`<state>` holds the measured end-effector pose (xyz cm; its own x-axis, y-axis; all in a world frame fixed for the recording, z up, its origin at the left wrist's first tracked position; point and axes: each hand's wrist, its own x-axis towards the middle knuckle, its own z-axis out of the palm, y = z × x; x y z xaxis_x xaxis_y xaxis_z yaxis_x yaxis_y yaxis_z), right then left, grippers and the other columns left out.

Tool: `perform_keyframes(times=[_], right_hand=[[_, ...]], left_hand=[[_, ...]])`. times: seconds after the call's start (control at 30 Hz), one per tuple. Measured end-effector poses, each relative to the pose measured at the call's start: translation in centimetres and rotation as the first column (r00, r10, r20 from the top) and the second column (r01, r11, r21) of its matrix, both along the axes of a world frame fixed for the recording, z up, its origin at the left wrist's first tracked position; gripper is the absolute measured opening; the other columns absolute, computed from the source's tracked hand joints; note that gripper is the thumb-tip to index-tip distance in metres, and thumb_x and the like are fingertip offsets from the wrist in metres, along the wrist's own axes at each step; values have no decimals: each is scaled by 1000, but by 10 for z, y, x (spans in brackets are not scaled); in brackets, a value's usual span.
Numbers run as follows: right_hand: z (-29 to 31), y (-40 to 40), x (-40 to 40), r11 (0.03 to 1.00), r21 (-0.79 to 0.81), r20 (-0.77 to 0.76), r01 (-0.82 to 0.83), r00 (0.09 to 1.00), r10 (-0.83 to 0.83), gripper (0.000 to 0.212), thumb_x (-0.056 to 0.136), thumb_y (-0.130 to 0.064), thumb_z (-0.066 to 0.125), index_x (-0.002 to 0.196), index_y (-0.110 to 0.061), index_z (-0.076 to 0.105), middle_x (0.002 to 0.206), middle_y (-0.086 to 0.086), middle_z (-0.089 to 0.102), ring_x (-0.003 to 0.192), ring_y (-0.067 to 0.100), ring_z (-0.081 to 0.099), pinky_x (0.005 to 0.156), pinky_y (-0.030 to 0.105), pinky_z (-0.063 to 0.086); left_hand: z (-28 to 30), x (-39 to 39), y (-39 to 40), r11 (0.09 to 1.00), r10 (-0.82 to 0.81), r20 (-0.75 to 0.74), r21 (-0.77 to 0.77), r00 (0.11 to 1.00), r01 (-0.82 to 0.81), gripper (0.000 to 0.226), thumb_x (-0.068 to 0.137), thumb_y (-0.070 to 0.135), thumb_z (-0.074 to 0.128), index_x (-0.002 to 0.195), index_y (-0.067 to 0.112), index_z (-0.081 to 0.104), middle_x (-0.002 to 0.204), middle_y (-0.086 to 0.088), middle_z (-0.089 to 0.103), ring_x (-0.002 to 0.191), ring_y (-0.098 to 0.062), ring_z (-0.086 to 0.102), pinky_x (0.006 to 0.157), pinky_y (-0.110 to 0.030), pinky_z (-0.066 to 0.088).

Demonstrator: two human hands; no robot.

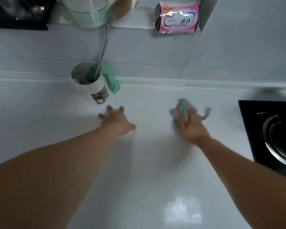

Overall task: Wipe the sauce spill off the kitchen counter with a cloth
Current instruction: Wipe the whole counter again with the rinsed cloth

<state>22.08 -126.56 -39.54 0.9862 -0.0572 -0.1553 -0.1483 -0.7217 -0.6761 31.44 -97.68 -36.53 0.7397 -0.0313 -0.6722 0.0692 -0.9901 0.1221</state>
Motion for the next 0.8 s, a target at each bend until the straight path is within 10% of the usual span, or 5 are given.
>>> perform_keyframes(times=[0.1, 0.37, 0.47, 0.57, 0.8], right_hand=[[0, 48, 1, 921, -273, -250, 278, 904, -347, 56, 111, -41, 24, 166, -38, 17, 174, 18, 6, 160, 40, 1, 129, 50, 6], [3, 186, -184, 767, -98, 63, -634, 765, 641, 55, 95, -29, 55, 150, -29, 57, 170, 8, 32, 160, 31, 18, 129, 51, 14], [18, 93, -106, 996, -82, -101, -39, 994, 31, 55, 105, -30, 51, 157, -13, 43, 162, 20, 39, 152, 41, 35, 124, 47, 29], [5, 53, -81, 927, -305, -304, 218, 900, -311, 60, 110, -40, 28, 167, -25, 16, 172, 26, 8, 160, 42, 2, 129, 46, 5], [-2, 237, -296, 822, -263, -194, -505, 862, 468, 66, 91, -39, 49, 157, -42, 43, 176, 9, 8, 162, 37, -1, 128, 58, 3]], left_hand=[[7, -22, 23, 965, 118, 131, -250, 984, -83, 67, 94, 33, 60, 157, 27, 39, 172, 0, -2, 153, -26, 27, 121, -42, 32], [31, -123, 64, 995, -98, -16, -3, 995, 98, 79, 94, 12, 48, 159, 45, 18, 169, -1, 2, 153, -45, 9, 115, -56, 37], [25, -156, 72, 985, -142, -154, 72, 978, 154, 97, 93, 5, 50, 158, 53, -3, 167, 0, -28, 151, -54, -13, 114, -66, 33], [14, -182, 78, 978, -166, -222, 89, 961, 189, 109, 96, 20, 64, 154, 54, -22, 160, -3, -45, 146, -63, -15, 112, -71, 32], [10, -193, 82, 987, -149, -175, 32, 973, 157, 124, 87, 28, 80, 152, 56, -22, 157, 2, -47, 145, -63, -19, 107, -73, 37]])
